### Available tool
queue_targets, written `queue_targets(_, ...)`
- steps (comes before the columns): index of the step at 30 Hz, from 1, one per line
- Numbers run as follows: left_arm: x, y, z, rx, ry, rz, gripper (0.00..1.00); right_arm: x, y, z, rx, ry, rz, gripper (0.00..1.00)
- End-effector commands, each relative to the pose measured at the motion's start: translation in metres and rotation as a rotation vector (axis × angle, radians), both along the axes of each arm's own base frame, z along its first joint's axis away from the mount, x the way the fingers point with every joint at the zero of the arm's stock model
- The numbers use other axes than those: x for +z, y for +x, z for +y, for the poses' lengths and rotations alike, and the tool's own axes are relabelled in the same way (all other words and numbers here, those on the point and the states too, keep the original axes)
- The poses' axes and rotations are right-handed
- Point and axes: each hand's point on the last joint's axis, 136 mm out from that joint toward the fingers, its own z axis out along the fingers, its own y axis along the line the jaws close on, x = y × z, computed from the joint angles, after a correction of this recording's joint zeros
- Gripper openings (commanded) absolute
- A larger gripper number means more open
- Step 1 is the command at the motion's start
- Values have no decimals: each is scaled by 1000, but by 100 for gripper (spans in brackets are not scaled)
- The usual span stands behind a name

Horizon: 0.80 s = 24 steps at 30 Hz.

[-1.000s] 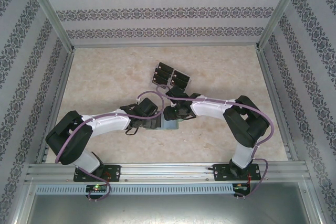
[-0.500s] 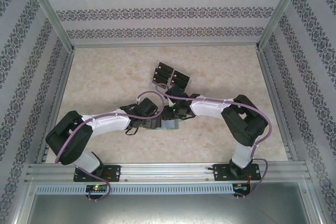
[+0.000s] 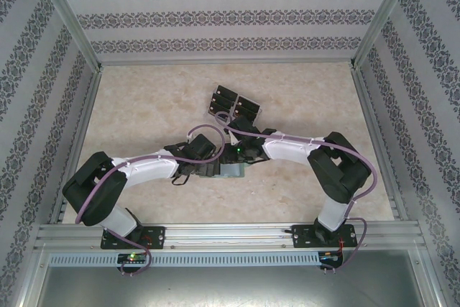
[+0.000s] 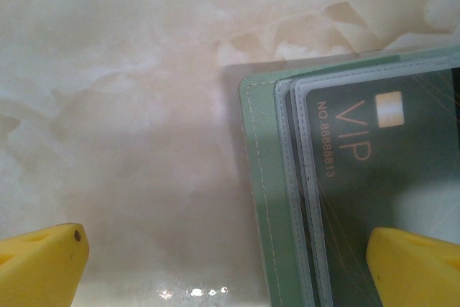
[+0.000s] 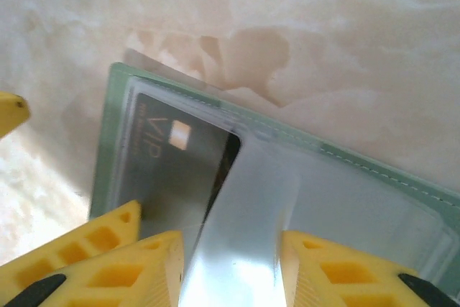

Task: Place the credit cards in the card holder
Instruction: Flip over the card slot on the card holder.

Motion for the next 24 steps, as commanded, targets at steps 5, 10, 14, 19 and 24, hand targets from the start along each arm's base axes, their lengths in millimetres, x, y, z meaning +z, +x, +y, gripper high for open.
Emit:
queue_targets(5,4,3,5,25,4,-8,100,13,-5,2,-9,34,7,41)
queue_targets(10,4,3,4,23,3,-8,100,9,-2,-6,-23,15,7,42)
queue_targets(14,5,3,4,23,1,-10,100,6,-2,-11,-32,-1,2,42)
queue_targets(19,5,4,3,22,0,-11,100,-3,-2,-19,-47,-19,17,42)
queue_targets(24,5,4,2,22,-2,-12,100,-15,-1,-25,-59,-39,32,42)
